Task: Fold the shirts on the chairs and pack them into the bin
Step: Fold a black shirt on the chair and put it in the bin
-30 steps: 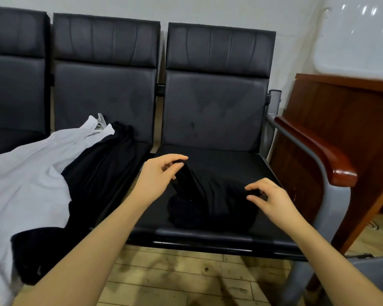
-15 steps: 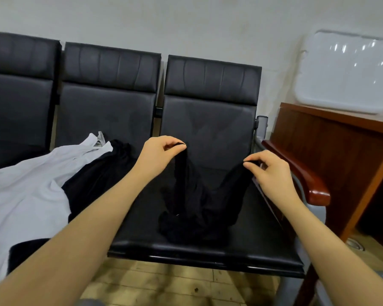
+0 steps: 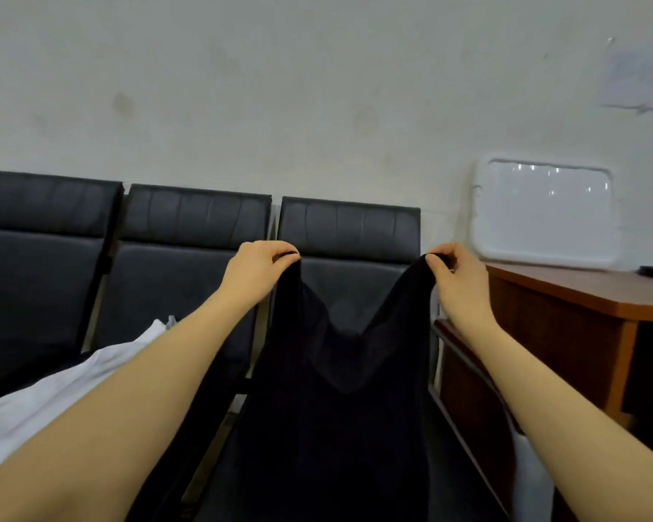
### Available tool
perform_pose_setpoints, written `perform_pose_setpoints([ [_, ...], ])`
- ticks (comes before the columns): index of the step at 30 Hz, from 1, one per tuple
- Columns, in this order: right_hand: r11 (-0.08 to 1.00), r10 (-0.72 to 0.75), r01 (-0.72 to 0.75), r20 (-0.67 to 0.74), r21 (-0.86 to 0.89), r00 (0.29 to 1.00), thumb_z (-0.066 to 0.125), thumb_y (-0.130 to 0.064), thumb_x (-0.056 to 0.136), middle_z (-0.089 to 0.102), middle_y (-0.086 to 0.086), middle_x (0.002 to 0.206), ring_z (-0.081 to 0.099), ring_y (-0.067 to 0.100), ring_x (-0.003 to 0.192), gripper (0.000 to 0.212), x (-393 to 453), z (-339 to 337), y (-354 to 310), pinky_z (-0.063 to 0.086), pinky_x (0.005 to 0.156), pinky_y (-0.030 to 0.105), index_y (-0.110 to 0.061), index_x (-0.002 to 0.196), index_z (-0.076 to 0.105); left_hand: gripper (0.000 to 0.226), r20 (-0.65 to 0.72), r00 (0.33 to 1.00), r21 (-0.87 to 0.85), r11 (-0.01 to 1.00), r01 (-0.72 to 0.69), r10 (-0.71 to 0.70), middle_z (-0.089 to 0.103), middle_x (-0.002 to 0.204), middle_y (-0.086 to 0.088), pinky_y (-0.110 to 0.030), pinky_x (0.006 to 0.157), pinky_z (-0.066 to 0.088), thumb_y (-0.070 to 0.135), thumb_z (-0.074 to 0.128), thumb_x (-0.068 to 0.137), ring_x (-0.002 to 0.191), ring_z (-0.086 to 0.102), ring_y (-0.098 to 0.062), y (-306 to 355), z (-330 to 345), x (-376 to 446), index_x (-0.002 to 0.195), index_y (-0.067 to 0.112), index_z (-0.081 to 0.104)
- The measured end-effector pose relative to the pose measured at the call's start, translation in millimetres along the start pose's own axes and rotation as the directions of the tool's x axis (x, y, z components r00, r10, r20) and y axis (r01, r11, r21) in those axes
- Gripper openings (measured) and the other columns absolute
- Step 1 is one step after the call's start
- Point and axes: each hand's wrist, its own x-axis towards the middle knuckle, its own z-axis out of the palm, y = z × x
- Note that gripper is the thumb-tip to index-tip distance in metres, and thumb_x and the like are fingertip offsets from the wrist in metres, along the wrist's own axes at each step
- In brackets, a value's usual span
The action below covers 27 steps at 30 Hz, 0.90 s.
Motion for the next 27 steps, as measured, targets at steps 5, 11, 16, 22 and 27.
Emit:
perform_pose_setpoints([
  [5,0.998,0.063,-0.063,-0.015,0.001,0.998,0.051,-0.012,0.096,0.056,-0.004,0.092,0.055,0.015,0.093,0.005,16.9,-5.7,-8.7,0.038,0.070,0.016,-0.013,0.097,0.056,0.015,-0.104,0.988,-0.411,0.910,0.059,-0.111,0.071,0.094,0.006,-0.013,0.082,0.045,0.018,0.060,0.092,0.094,0.064,-0.006,11.4,-4.9,8.2,0.101,0.016,0.072],
  [11,0.987,0.159,-0.155,0.098,-0.052,0.982,0.035,-0.009,0.101,0.058,0.021,0.107,0.052,0.039,0.102,0.023,-4.9,-12.3,11.1,0.044,0.074,0.033,-0.011,0.108,0.056,0.029,0.070,0.967,-0.563,0.791,0.242,-0.245,0.058,0.080,0.002,-0.022,0.077,0.041,0.014,0.040,0.101,0.075,0.052,-0.009,-4.4,15.4,-0.8,0.112,0.020,0.066],
  [16,0.971,0.168,-0.128,0.198,-0.200,0.966,0.032,-0.009,0.102,0.051,0.011,0.100,0.049,0.022,0.080,0.029,-15.0,-11.6,38.6,0.040,0.064,0.027,-0.009,0.101,0.061,0.012,0.326,0.942,-0.011,0.996,0.091,-0.083,0.038,0.098,0.007,-0.028,0.091,0.036,0.047,0.065,0.083,0.100,0.043,-0.016,-14.1,18.4,-18.3,0.081,0.034,0.065],
  [22,0.881,0.280,-0.129,0.282,-0.455,0.918,0.059,-0.041,0.090,0.037,0.002,0.109,0.038,0.019,0.104,0.008,-27.3,-18.2,67.8,0.031,0.096,0.040,-0.035,0.094,0.062,0.028,0.571,0.820,0.455,0.849,-0.269,-0.046,0.027,0.106,0.002,-0.028,0.088,0.032,0.043,0.068,0.082,0.102,0.030,-0.018,-29.5,18.4,-29.5,0.102,0.025,0.064],
  [27,0.773,0.345,-0.041,0.366,-0.633,0.864,0.071,-0.049,0.078,0.029,-0.001,0.112,0.029,0.025,0.116,0.021,-42.8,-24.9,74.7,0.022,0.099,0.036,-0.039,0.093,0.061,0.013,0.413,0.911,0.407,0.898,-0.168,-0.016,0.032,0.101,0.001,-0.031,0.084,0.039,0.026,0.065,0.088,0.100,0.039,-0.021,-51.6,34.6,-40.9,0.094,0.015,0.063],
])
